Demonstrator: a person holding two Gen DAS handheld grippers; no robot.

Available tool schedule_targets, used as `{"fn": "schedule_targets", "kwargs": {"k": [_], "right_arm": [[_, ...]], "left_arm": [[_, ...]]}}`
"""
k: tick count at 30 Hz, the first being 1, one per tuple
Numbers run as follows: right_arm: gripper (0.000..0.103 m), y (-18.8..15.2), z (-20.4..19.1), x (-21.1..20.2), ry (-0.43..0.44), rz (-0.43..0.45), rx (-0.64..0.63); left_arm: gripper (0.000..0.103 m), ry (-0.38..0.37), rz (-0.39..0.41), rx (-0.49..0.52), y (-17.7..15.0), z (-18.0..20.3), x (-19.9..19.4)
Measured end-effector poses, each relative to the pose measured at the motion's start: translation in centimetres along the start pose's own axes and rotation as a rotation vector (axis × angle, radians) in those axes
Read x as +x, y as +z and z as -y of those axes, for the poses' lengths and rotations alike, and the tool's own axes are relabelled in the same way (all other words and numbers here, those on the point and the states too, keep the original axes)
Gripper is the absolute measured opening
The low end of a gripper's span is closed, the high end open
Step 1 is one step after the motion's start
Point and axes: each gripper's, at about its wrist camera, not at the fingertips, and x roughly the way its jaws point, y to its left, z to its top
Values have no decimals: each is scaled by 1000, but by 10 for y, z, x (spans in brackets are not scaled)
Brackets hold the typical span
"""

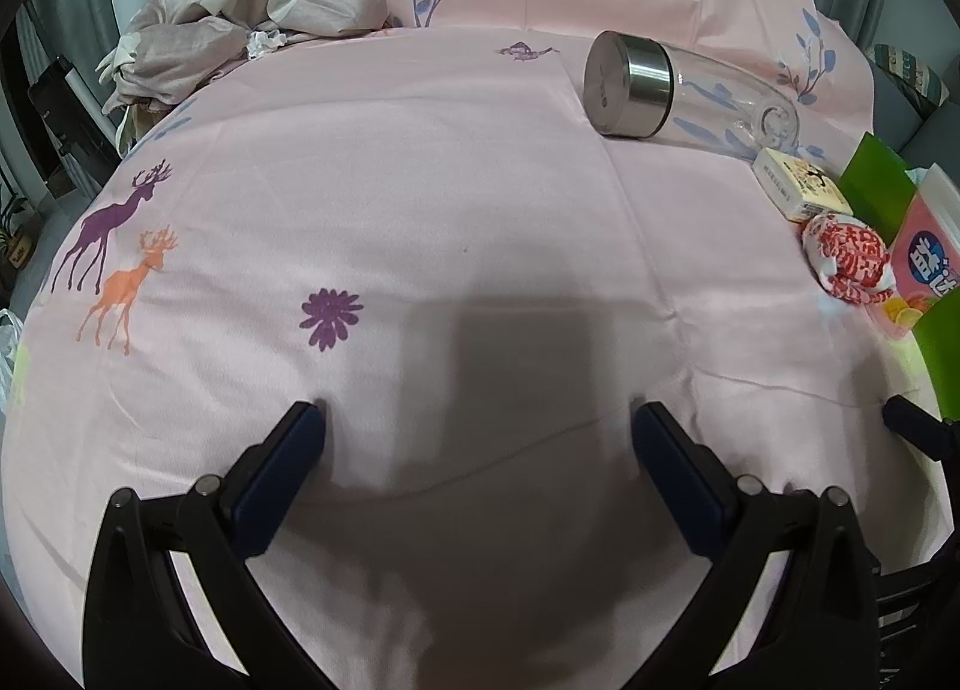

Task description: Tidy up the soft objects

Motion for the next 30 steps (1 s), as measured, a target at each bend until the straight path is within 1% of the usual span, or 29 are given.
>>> {"fn": "schedule_targets", "kwargs": {"k": [10, 30], "right_arm": [[103, 0, 1, 0, 1, 1, -1], [103, -1, 0, 0, 0, 1, -1]], "left_arm": [[102, 10, -4, 10, 1, 2, 0], [102, 8, -6, 10, 2, 1, 0]]}}
